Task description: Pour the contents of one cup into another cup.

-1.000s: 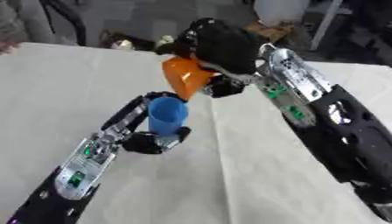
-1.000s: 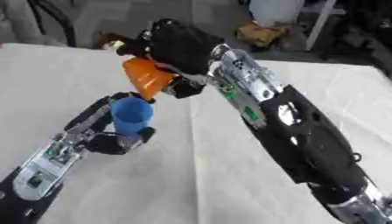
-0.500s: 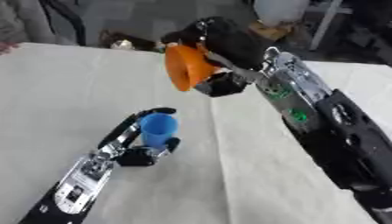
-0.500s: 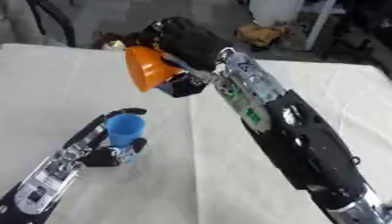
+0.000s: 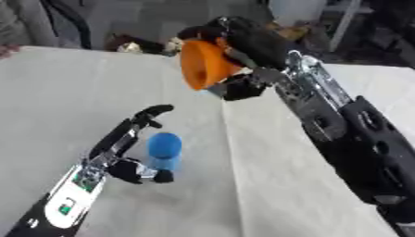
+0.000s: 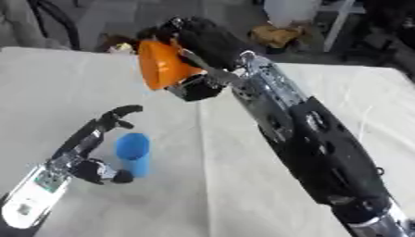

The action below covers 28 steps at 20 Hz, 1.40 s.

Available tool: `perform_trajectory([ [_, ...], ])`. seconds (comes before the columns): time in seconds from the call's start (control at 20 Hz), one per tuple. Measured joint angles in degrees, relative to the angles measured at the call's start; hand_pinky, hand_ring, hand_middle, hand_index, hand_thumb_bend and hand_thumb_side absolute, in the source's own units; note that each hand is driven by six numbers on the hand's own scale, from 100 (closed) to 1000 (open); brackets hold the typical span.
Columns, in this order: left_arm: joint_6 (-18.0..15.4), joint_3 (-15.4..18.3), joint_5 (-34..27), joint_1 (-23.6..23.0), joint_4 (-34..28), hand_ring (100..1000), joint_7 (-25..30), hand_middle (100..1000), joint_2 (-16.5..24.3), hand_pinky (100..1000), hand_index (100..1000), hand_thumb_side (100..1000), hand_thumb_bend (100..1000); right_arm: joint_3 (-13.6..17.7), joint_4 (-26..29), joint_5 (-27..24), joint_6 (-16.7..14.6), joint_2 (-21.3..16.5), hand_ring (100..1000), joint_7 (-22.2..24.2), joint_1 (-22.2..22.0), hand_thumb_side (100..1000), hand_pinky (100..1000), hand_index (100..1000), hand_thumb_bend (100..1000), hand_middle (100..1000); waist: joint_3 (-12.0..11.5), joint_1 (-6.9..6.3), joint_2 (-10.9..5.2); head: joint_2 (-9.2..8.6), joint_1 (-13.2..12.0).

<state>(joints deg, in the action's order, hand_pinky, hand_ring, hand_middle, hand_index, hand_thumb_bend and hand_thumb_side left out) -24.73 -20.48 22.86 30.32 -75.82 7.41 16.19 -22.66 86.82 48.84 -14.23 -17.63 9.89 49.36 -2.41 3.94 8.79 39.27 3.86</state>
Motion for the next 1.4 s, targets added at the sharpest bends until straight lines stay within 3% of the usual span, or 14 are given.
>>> perform_trajectory([
  [0.6, -2.6, -0.2, 7.1, -2.9, 0.8, 1000, -2.8, 888, -0.1, 765, 974, 856, 1000, 4.3, -5.2, -9.4, 5.7, 0.9, 293, -8.0, -7.1, 201, 681, 850, 100, 271, -0.8, -1.93, 0.46, 0.01, 0.3],
  [0.8, -2.4, 0.1, 5.3, -5.3, -1.1, 1000, -4.0, 870, 0.0, 751, 963, 865, 1000, 6.4, -7.9, -12.9, 7.1, 0.5, 286, -11.0, -9.5, 229, 677, 845, 100, 263, -1.5, -2.38, 0.67, 0.0, 0.4],
  [1.1, 0.4, 2.9, 0.6, -7.7, -7.1, 1000, -7.5, 865, 1.0, 737, 963, 865, 1000, 9.4, -14.6, -18.1, 9.4, -0.2, 287, -14.8, -13.1, 276, 679, 843, 100, 263, -2.7, -2.8, 0.73, -0.04, 0.8],
  [1.4, 3.7, 5.1, -4.6, -8.0, -12.0, 1000, -10.0, 870, 1.0, 739, 965, 875, 1000, 7.9, -19.1, -23.3, 6.5, -0.1, 342, -15.4, -15.1, 459, 698, 858, 100, 328, -3.1, -2.93, 0.77, -0.05, 0.8],
])
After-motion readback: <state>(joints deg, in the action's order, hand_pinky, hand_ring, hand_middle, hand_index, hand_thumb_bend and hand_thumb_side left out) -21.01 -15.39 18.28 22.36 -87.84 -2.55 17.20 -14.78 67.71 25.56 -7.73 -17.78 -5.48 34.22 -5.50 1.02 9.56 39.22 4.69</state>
